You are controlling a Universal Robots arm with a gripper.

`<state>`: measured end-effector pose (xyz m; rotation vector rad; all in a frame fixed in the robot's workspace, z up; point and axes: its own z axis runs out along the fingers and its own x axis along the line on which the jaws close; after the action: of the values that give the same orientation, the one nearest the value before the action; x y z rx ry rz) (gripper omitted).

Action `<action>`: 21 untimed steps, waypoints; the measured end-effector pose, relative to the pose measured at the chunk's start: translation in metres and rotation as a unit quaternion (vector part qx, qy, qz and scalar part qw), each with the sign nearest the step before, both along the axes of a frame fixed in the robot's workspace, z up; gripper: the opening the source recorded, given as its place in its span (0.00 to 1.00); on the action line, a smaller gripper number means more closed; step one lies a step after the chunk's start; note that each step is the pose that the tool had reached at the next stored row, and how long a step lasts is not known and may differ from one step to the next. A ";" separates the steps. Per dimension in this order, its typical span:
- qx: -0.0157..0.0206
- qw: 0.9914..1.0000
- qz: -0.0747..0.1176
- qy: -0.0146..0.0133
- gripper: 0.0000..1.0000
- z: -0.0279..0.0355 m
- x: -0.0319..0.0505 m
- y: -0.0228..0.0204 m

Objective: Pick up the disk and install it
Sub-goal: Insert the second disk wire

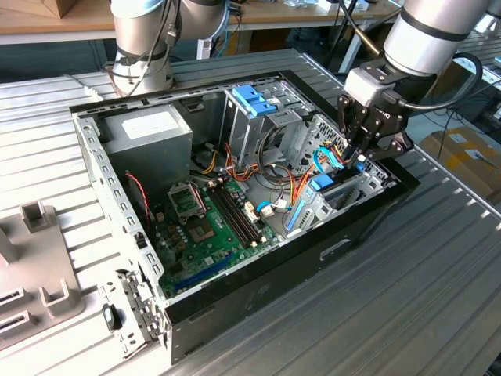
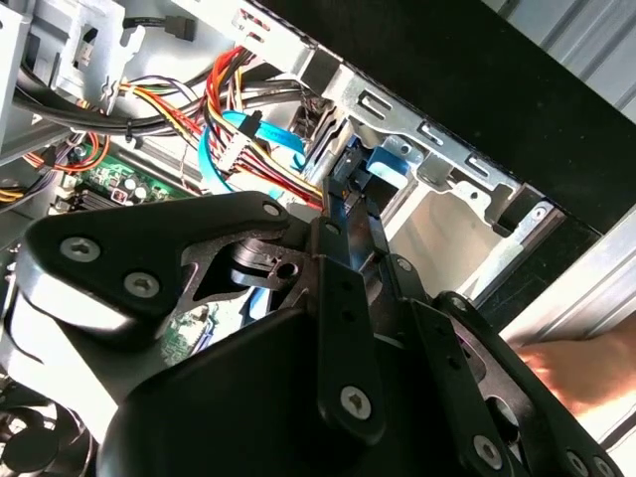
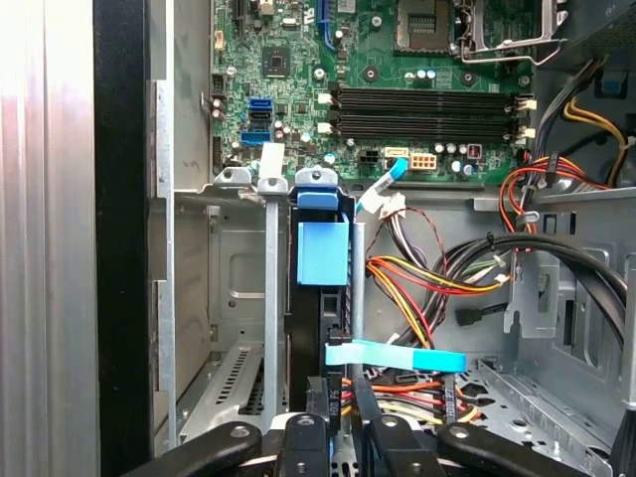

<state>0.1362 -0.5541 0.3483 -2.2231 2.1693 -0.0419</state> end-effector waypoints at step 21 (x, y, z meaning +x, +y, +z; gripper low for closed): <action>0.000 1.000 0.000 0.000 0.14 -0.0024 0.0000 -0.0022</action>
<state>0.1362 -0.5563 0.3460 -2.2230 2.1692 -0.0417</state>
